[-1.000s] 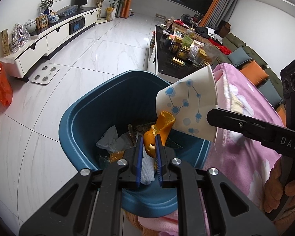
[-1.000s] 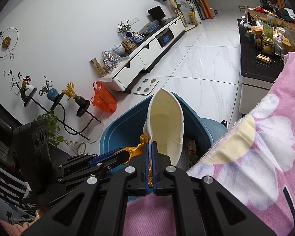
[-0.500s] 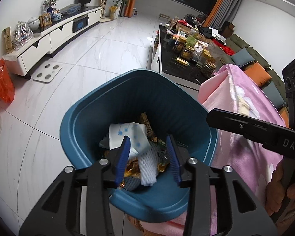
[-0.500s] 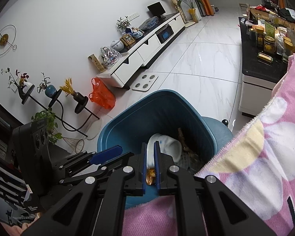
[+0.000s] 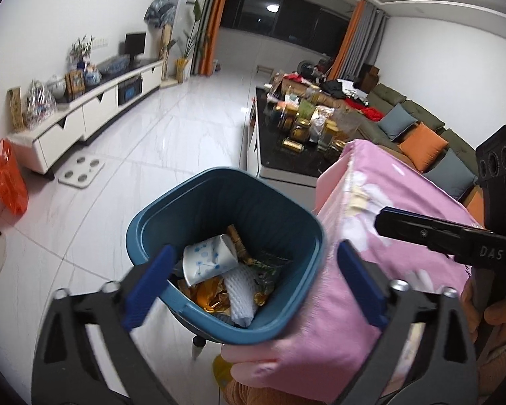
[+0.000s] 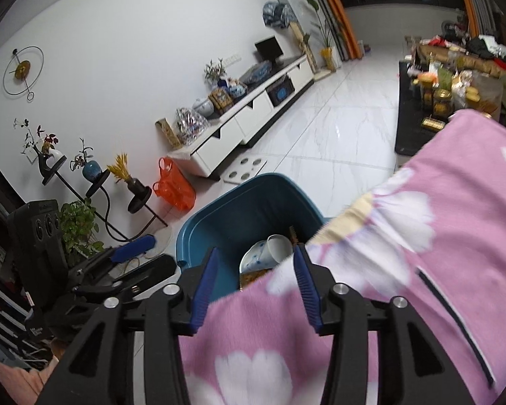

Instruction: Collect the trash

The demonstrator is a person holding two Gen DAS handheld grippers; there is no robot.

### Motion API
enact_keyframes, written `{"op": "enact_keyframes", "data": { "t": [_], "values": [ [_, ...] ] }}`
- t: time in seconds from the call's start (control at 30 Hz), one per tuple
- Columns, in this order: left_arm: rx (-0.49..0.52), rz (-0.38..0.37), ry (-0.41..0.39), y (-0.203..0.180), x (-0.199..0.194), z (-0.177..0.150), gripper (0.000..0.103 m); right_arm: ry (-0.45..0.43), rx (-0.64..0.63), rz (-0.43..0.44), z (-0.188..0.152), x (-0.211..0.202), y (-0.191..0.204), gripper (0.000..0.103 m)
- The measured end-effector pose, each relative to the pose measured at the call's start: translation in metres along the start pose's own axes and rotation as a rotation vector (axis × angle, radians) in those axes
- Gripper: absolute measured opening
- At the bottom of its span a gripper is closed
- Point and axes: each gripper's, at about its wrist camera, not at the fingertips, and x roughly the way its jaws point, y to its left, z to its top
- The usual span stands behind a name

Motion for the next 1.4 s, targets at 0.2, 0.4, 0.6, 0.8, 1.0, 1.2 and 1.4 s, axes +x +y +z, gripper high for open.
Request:
{"op": "enact_keyframes", "data": {
  "t": [0.2, 0.4, 0.6, 0.8, 1.0, 1.2, 1.4],
  "values": [
    [0.058, -0.021, -0.034, -0.042, -0.020, -0.017, 0.097, -0.123, -0.016, -0.070, -0.026, -0.056, -0.007, 0.079],
    [0.112, -0.086, -0.102, -0.093, -0.030, -0.026, 0.097, -0.244, -0.002, -0.249, -0.069, -0.117, -0.021, 0.096],
    [0.190, -0.137, -0.161, -0.151, -0.031, -0.028, 0.097, -0.352, 0.088, -0.410, -0.103, -0.176, -0.048, 0.096],
    [0.273, -0.168, -0.194, -0.199, -0.030, -0.031, 0.097, -0.429, 0.144, -0.574, -0.135, -0.217, -0.070, 0.096],
    [0.314, -0.196, -0.247, -0.240, -0.032, -0.038, 0.097, -0.490, 0.150, -0.703, -0.154, -0.241, -0.075, 0.096],
    [0.341, -0.215, -0.264, -0.265, -0.032, -0.045, 0.097, -0.544, 0.160, -0.775, -0.169, -0.259, -0.079, 0.096],
    [0.349, -0.227, -0.298, -0.278, -0.032, -0.053, 0.097, -0.573, 0.165, -0.820, -0.178, -0.266, -0.075, 0.096]
  ]
}}
